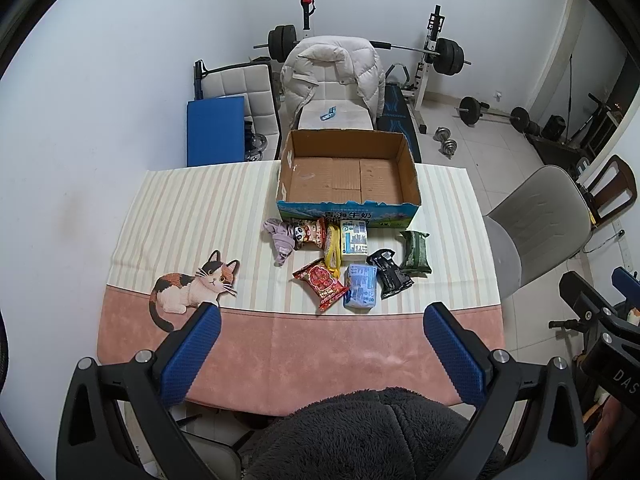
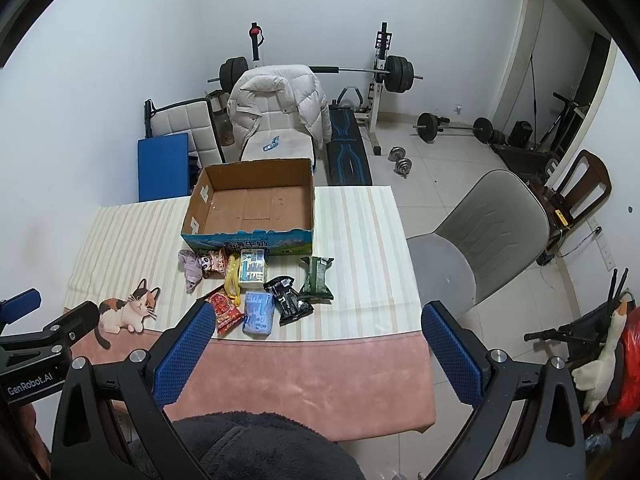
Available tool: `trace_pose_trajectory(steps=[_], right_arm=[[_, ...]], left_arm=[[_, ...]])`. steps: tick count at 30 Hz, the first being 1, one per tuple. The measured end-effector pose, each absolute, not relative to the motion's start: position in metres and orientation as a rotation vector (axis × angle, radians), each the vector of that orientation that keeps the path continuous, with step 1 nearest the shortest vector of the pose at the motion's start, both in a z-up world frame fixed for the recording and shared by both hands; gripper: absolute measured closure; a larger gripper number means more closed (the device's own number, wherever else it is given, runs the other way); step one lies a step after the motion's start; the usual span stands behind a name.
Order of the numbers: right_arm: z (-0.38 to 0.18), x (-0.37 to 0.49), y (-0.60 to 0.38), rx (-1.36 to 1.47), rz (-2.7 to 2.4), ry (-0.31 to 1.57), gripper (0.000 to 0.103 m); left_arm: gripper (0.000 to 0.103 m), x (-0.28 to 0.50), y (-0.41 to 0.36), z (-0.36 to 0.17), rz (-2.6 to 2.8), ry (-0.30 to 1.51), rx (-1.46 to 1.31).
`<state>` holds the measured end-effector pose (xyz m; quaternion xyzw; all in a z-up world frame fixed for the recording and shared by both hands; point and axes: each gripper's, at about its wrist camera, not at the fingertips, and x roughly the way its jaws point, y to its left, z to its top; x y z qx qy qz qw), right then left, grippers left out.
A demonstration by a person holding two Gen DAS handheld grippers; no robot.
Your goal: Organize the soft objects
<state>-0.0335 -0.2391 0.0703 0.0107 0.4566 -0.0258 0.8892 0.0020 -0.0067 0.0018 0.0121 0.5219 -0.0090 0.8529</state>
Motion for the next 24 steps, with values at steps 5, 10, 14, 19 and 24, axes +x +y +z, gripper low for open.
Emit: trace_pose_trajectory(steps=[5,10,14,19,24], right_arm=[[0.069,-0.034,-0.238,0.024,-0.055,0.949,0.0],[0.069,-0.034,-0.238,0.018,-0.053,0.943,0.0],[0.071,-0.036,-0.236,0.018,-0.049,0.941,0.0],[0.071,-0.037,-0.235,0.016,-0.049,0.939,0.0],[0.073,-0.039,-0.234,0.011,-0.039,0.933,0.0]], left_arm=[[0.0,0.006,-0.006,0.007,-0.016,1.098,0.026],[0.0,0.007,-0.006,0.008,-0.015,1.096,0.025],[0.0,0.007,-0.006,0.011,-0.014,1.094,0.024],[0.0,0.009,-0.007,0.013,-0.012,1.09,0.022],[0.0,0.011,-0.006,0.018,-0.009,1.084,0.021]])
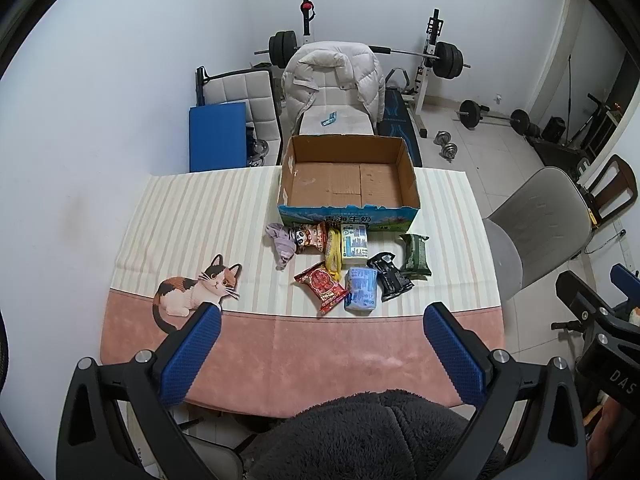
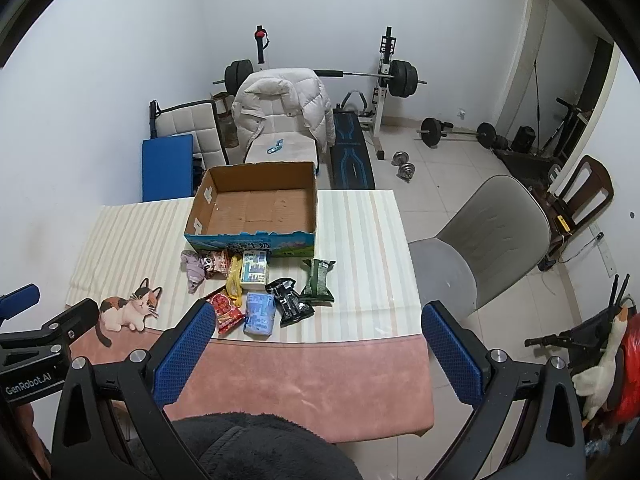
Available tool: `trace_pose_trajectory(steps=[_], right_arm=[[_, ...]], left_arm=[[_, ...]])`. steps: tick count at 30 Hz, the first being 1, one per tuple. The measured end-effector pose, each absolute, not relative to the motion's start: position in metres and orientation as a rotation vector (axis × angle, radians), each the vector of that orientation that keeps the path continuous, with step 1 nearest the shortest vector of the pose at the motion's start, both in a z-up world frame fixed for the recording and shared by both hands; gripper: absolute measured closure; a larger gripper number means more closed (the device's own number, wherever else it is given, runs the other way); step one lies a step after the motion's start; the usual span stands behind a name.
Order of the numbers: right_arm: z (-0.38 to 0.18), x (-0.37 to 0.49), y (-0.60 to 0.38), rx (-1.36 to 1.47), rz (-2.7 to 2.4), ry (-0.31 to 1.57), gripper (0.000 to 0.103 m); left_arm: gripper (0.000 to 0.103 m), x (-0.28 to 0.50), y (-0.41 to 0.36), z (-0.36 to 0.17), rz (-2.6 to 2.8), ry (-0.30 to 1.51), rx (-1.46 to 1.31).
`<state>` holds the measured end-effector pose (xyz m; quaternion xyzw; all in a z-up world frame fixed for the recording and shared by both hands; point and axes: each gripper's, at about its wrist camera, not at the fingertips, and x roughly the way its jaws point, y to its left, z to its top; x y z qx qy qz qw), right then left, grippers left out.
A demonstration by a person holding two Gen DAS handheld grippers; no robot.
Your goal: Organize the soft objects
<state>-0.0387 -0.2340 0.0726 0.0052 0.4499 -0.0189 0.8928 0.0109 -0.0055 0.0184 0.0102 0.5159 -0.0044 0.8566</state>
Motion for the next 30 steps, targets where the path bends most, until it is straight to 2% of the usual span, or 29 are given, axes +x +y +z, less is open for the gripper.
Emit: trace_pose_trajectory(steps=[30], right_arm=[[0.081,-0.042,-0.231,0.009,-0.032,0.919,0.0]], left_arm=[[0.0,0.011,0.002,0.034,-0.002,1.054,0.018]])
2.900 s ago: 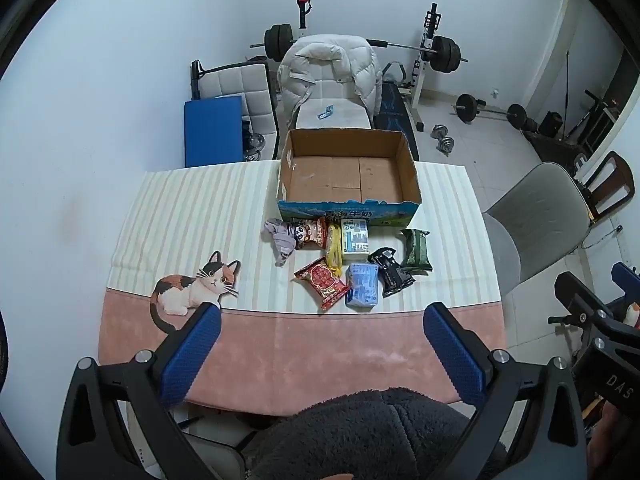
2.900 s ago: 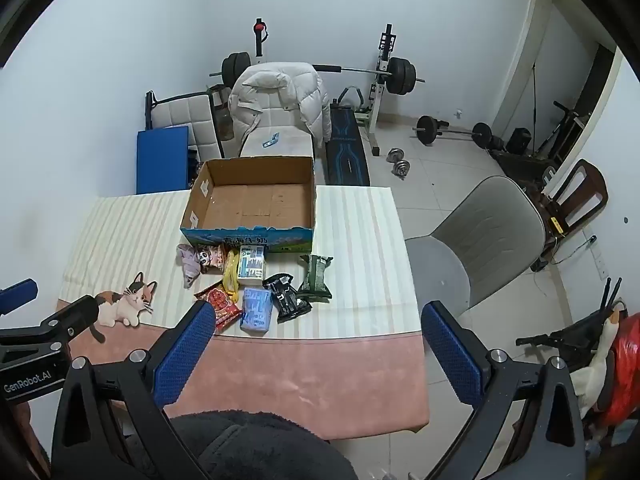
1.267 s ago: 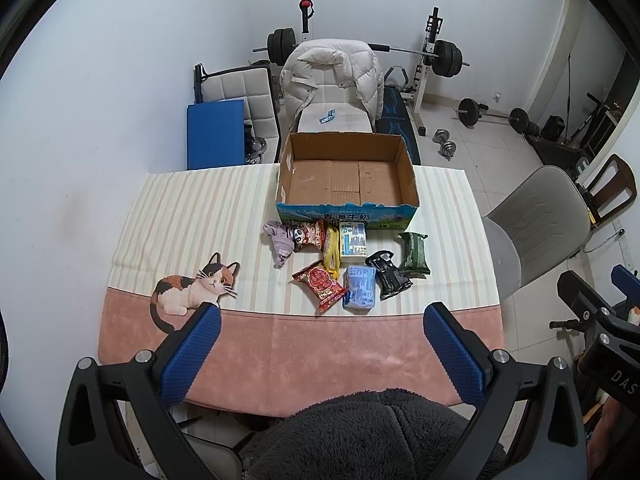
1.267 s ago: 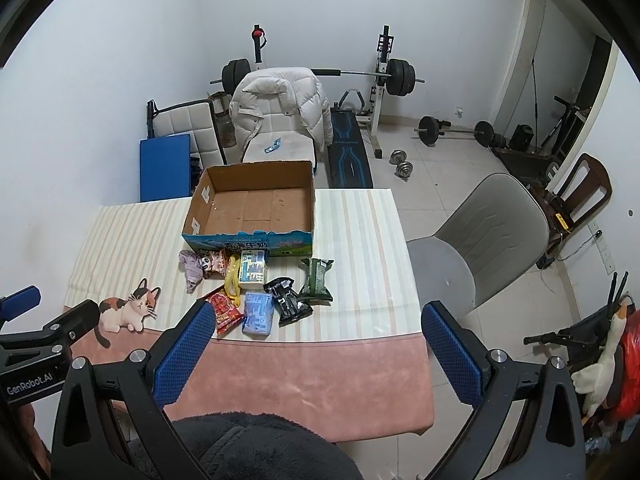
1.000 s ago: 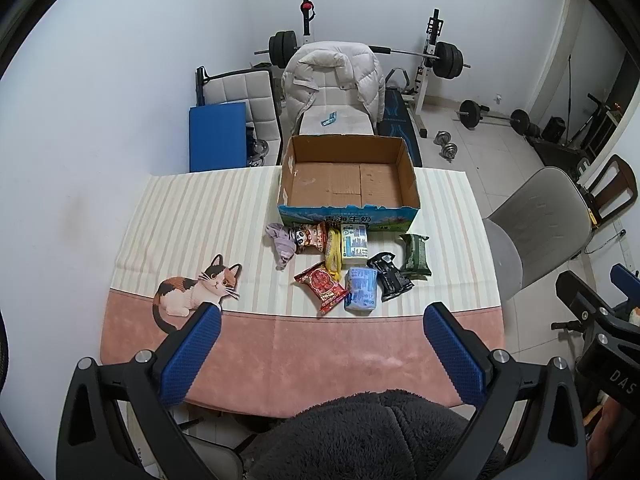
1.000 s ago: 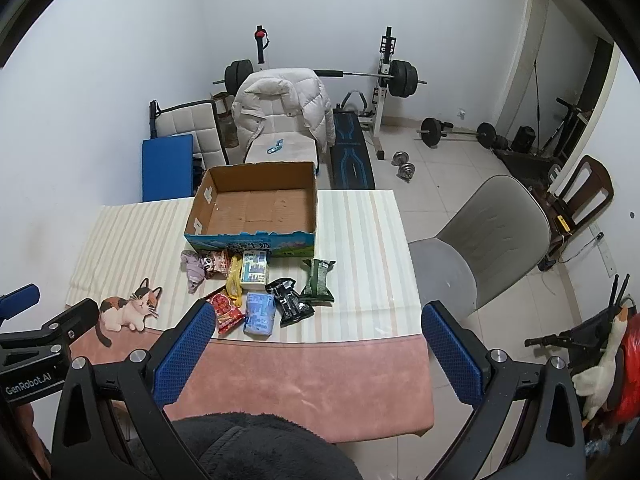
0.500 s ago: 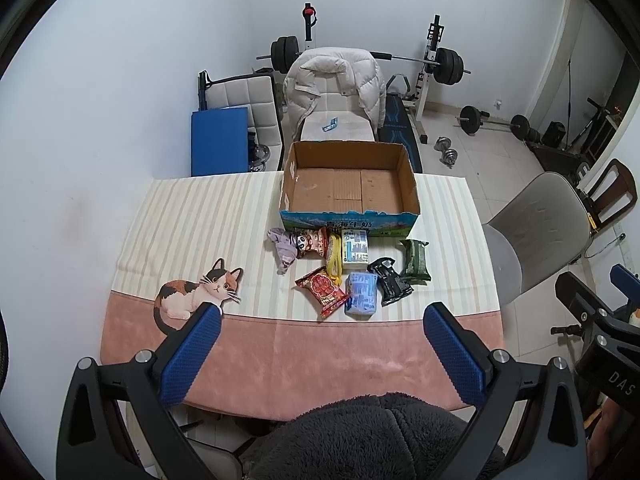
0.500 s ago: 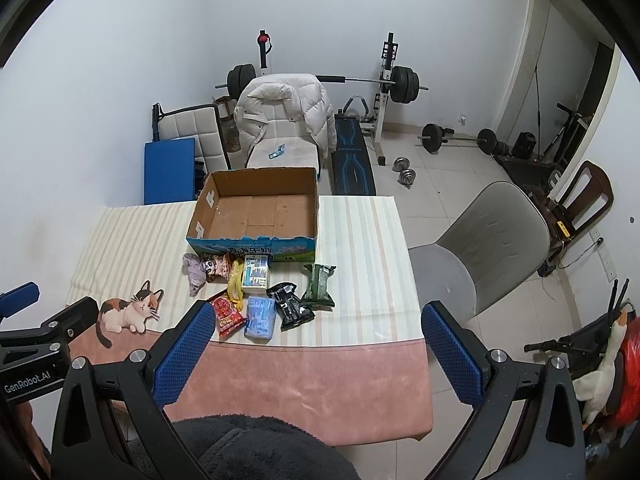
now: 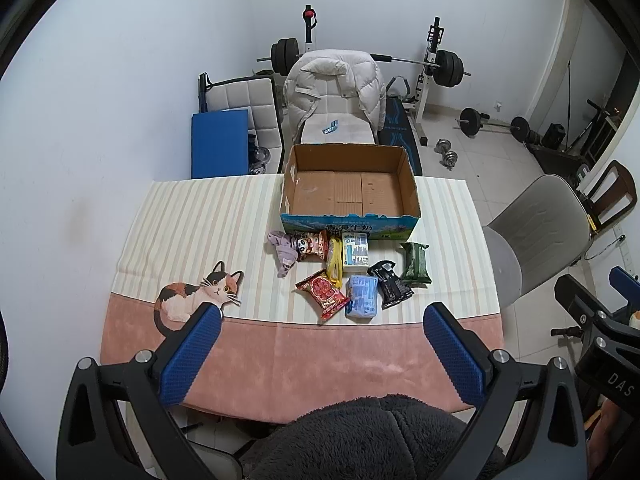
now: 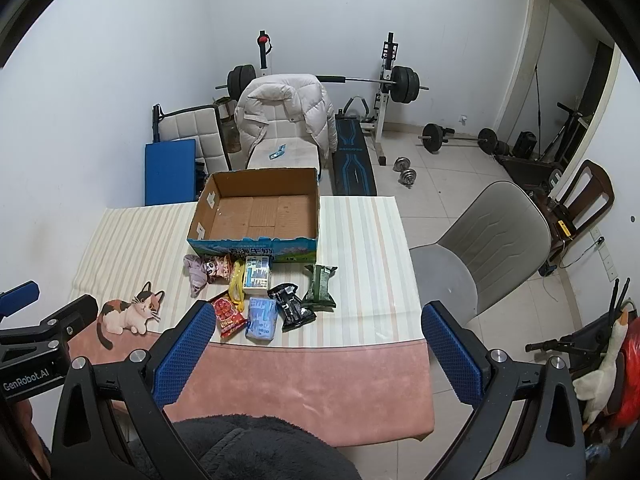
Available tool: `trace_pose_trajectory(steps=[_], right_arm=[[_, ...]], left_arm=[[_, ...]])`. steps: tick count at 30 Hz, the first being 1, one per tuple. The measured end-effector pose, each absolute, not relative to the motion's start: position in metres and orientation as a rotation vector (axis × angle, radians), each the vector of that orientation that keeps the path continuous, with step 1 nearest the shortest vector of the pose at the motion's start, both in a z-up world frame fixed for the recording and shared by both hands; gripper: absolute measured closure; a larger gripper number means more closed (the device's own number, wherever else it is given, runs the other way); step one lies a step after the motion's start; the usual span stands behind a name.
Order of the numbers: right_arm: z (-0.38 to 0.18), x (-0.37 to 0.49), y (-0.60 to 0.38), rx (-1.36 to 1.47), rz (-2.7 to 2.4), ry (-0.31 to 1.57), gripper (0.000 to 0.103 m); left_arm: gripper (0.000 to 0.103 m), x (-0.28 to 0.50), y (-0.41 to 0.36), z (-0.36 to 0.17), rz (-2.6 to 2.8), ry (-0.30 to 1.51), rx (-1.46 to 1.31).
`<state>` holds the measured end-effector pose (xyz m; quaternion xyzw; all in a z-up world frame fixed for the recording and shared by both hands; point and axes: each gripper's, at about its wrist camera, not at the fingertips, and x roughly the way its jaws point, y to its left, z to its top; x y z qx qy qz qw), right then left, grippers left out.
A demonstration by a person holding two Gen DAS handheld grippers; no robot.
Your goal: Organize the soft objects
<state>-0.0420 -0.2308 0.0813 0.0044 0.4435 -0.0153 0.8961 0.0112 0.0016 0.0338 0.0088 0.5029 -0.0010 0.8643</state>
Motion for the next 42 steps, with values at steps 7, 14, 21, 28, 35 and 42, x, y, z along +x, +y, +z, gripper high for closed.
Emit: trace_pose_trajectory(steps=[7,14,21,28,35,42], right_arm=[[0.083,-0.041,-0.23,0.01,-0.028,0.918,0.0],[0.072,-0.023,-0.231,0.036,-0.014,0.944,0.0],[-0.004,0.04,-0.251,0.084,-0.01,1.045,0.0],[-0.147,0.14,-0.261,0.096,0.021,1.233,0.001],[-0.27,0.211,-0.266,0.112,0.036,1.418,0.023],[-0.336,0.25,-0.271,0.163,0.03,1.51,0.023]], left_arm=[[0.0,0.015,0.002,0.035,0.003,1.051,0.014],[0.0,0.023,0.003,0.021,0.003,1.069,-0.011],[0.0,0.093,0.032,-0.068,0.067,1.212,-0.149],[0.012,0.159,0.061,-0.227,0.088,1.497,-0.42],[0.025,0.199,0.042,-0.361,0.096,1.704,-0.479],[0.031,0.208,0.033,-0.431,0.159,1.768,-0.48]])
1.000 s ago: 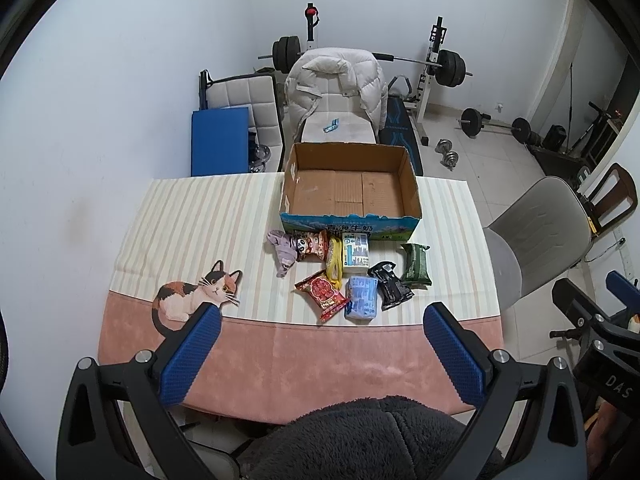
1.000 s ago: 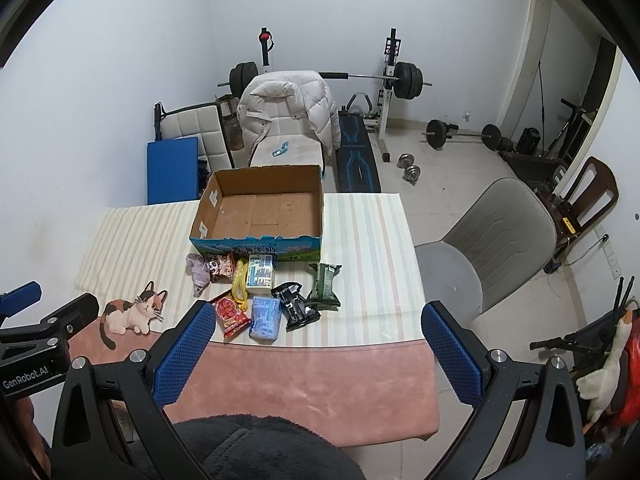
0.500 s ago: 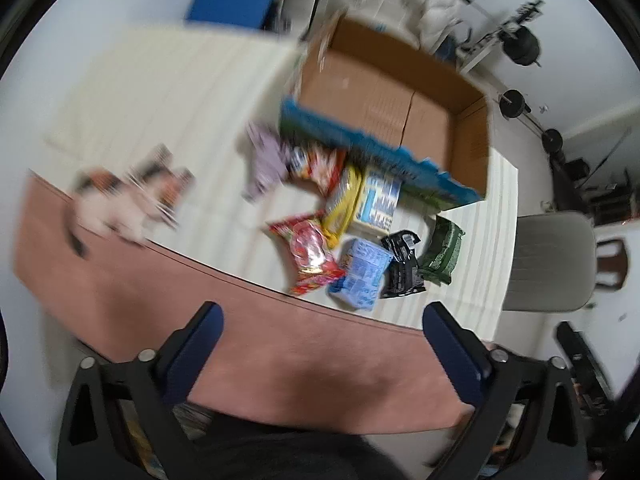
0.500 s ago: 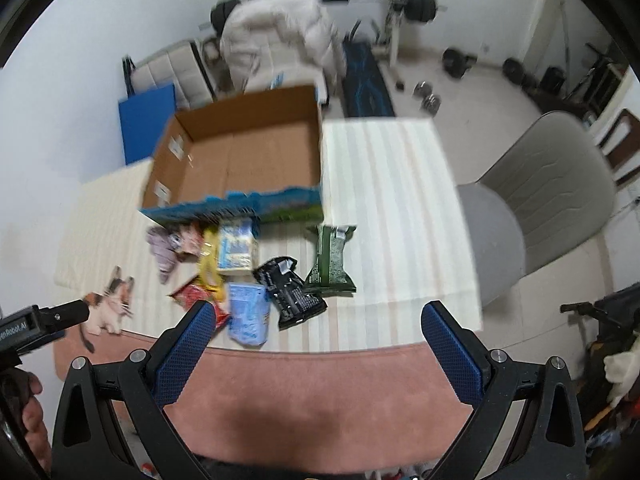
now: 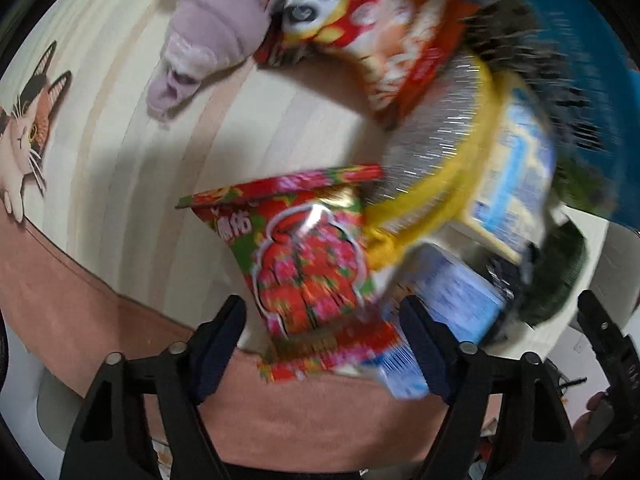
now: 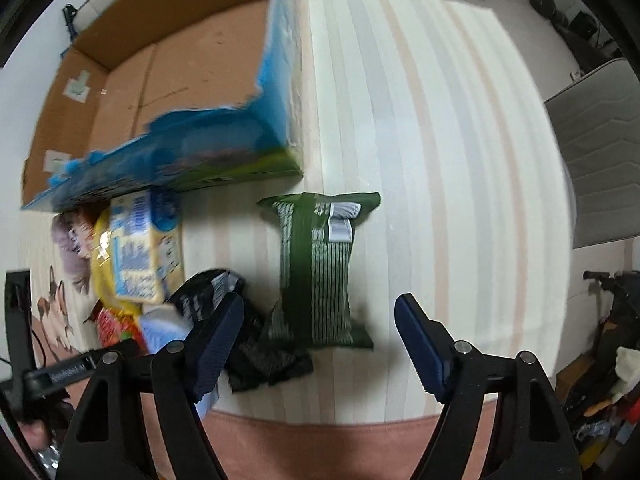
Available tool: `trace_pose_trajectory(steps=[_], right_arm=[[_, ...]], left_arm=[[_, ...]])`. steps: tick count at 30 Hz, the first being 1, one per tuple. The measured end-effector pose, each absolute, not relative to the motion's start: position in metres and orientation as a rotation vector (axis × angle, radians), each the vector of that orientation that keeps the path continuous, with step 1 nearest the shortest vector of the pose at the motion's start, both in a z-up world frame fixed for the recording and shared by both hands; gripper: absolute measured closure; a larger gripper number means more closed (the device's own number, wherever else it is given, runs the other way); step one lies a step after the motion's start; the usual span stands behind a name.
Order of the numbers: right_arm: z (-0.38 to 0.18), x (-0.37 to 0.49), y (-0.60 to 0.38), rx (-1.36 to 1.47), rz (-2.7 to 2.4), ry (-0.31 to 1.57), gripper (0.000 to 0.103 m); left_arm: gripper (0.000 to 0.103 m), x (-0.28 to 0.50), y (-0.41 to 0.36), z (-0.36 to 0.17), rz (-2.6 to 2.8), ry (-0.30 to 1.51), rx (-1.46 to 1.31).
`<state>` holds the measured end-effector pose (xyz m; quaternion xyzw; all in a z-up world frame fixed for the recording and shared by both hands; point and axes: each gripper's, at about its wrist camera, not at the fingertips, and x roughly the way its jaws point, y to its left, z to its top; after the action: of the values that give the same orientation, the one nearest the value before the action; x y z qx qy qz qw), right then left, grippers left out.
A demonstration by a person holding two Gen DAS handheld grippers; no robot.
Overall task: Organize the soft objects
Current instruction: 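Grasp the red-and-green bag with the left tool while the right tool grasps the green bag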
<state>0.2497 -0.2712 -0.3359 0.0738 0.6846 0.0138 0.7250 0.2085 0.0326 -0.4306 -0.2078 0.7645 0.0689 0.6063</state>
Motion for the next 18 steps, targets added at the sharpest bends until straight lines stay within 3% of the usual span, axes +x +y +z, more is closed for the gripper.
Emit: trace_pose_trajectory(steps=[2,3,6,13,18], right_arm=[[-0.352,0.259,-0.271,0.179,0.034,1.539,0.026],[-0.363,0.263,-0.27,0.183,0.035,1.563,0.035],[-0.384,0.265,-0.269,0.198,0.046,1.628,0.063],[-0.395,0.248,-0.263,0.128,0.062,1.654,0.063],[-0.397,0.24,-0.259,0.138,0.084,1.656,0.067]], left_arm=[[0.049,0.204,0.032,-0.436,0.157,1.752,-0.445],[0.054,0.202,0.032,-0.435,0.157,1.742,-0.426],[0.056,0.189,0.032,-0.435,0.148,1.737,-0.334],[0.055,0.175,0.031,-0.439,0.142,1.702,-0.271],[0.062,0.16,0.031,-0.434,0.177,1.667,-0.302]])
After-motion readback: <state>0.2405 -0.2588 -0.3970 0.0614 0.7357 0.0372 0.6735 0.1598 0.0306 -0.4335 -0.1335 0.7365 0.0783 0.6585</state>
